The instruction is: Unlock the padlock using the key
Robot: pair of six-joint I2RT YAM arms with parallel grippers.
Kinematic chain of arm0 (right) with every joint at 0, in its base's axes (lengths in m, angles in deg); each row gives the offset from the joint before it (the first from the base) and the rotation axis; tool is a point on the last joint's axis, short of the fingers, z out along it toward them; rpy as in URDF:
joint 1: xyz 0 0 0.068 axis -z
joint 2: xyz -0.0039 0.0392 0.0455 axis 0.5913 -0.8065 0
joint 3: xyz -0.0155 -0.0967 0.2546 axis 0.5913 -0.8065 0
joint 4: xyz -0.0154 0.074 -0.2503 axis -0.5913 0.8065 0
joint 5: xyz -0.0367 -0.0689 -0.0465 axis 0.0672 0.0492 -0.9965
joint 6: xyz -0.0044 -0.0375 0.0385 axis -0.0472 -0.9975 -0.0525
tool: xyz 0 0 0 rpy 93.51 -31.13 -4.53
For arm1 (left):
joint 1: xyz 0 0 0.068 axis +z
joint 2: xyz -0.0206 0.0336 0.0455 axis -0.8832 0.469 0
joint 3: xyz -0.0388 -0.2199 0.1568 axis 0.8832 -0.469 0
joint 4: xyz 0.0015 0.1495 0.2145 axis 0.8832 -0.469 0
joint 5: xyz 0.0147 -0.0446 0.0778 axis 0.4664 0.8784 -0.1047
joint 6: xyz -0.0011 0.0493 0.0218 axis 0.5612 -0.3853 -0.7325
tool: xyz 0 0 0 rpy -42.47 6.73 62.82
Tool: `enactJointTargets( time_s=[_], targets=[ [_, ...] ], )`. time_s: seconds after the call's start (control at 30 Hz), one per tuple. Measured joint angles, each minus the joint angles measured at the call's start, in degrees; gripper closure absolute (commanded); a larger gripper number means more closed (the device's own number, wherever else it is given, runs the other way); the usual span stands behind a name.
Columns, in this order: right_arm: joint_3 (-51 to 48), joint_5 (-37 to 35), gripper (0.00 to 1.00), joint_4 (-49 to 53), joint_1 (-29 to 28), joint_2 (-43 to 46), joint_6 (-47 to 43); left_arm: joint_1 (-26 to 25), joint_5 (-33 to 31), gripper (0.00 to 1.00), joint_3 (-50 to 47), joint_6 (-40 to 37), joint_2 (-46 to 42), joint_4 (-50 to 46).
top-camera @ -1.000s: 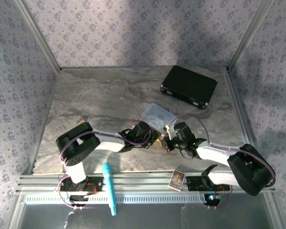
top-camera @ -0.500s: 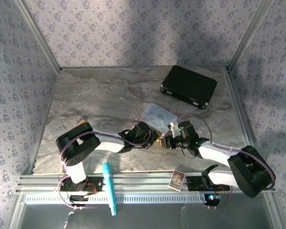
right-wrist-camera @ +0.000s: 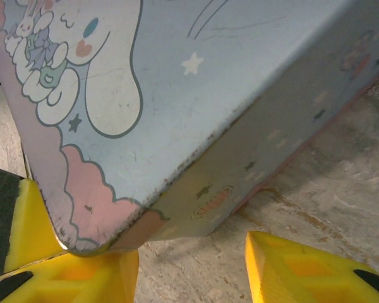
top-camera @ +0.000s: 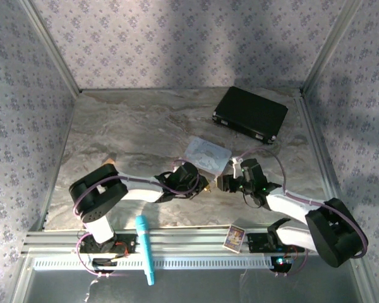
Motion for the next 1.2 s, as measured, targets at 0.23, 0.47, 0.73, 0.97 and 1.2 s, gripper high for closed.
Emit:
enactJointTargets(
  time_s=[0.23, 0.47, 0.73, 0.97, 1.2],
  targets=[
    [-0.4, -2.2, 0.51, 0.0, 0.1, 1.4, 0.2, 0.0, -2.5, 0.91, 1.7, -5.4, -0.3, -6.4],
    [-0.4, -4.1, 0.50, -1.0, 0.7, 1.5, 0.6, 0.1, -6.8, 0.83, 7.6, -13.9, -1.0, -23.7],
    [-0.4, -4.0, 0.47, -1.4, 0.7, 1.4, 1.2, -0.3, -9.7, 0.72, 11.1, -18.5, 0.9, -31.6],
    [-0.5, -5.8, 0.44, -2.2, 0.7, 1.4, 3.2, -1.2, -12.8, 0.72, 13.4, -20.3, 1.9, -35.5],
    [3.3, -9.8, 0.45, -0.9, 1.2, -4.3, 5.1, -1.6, -16.0, 0.71, 14.1, -21.2, 1.9, -40.0]
  ],
)
